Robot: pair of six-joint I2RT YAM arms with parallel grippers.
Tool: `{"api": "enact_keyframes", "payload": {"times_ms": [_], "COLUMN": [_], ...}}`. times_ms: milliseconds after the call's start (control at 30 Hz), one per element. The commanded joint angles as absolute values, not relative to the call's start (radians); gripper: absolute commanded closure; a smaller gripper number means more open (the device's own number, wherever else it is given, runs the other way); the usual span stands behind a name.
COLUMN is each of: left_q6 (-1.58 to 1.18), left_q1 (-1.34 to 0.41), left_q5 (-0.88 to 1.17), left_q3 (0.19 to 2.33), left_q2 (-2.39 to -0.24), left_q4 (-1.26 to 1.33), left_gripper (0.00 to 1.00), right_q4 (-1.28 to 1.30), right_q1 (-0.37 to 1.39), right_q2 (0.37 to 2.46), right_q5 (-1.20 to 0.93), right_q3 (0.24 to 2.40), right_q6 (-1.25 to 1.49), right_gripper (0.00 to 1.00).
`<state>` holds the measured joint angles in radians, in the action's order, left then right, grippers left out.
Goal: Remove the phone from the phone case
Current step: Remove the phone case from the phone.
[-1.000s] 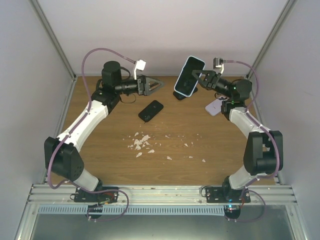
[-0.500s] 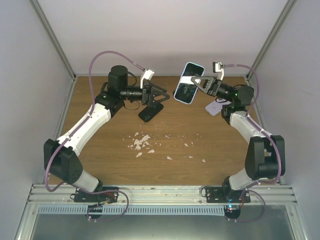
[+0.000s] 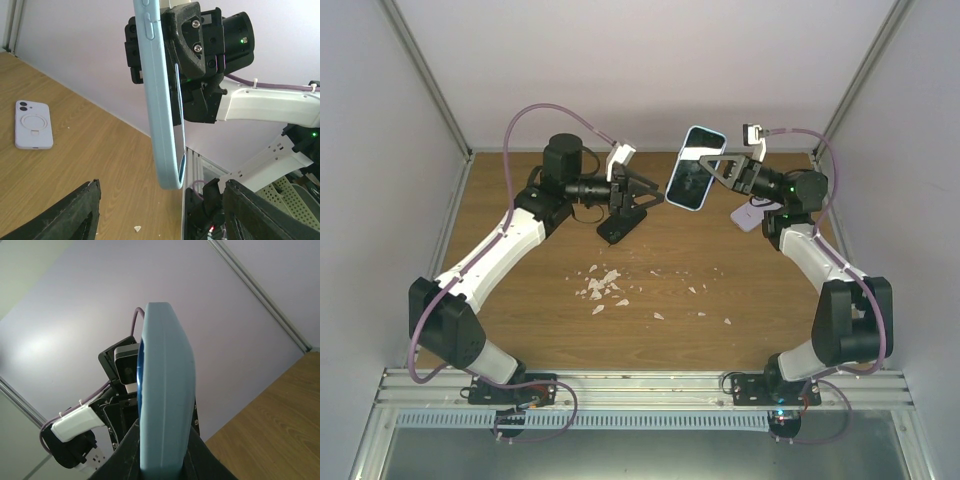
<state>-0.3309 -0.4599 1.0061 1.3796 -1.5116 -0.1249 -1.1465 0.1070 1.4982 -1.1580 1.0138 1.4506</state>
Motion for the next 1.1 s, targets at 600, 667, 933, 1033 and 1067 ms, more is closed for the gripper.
{"api": "enact_keyframes", "payload": {"times_ms": [600,667,933,1033,1067], "left_q6": [-0.264,-0.261,-0.257,-0.282,-0.291], "left_q1": [-0.479,-0.479,-0.479,-0.481,-0.484], "left_q5": [0.848,0.836,0.850,0.937,0.960], "left_q3": [1.383,1.384,1.386,1.365,1.360], "left_q2": [-1.523,-1.525,-1.523,-1.511,-1.510], "left_q4": [-0.173,-0.177,-0.171,-0.118,-0.107], "left_gripper": [0.46,0.47,0.46,0.43,0.43], "right_q4": [-1.231,-1.231,-1.225,-1.197,-1.188], "right_q1": [0.136,0.137,0.138,0.138,0.137], "right_q2": [1.457,1.457,1.453,1.453,1.453], "right_q5": [-1.137,-1.137,-1.135,-1.131,-1.131], "right_q3": [1.032,1.031,1.030,1.026,1.025], "right_q6": [1.483,1.483,1.475,1.458,1.452], "right_gripper": [1.00,0.99,1.00,1.00,1.00]}}
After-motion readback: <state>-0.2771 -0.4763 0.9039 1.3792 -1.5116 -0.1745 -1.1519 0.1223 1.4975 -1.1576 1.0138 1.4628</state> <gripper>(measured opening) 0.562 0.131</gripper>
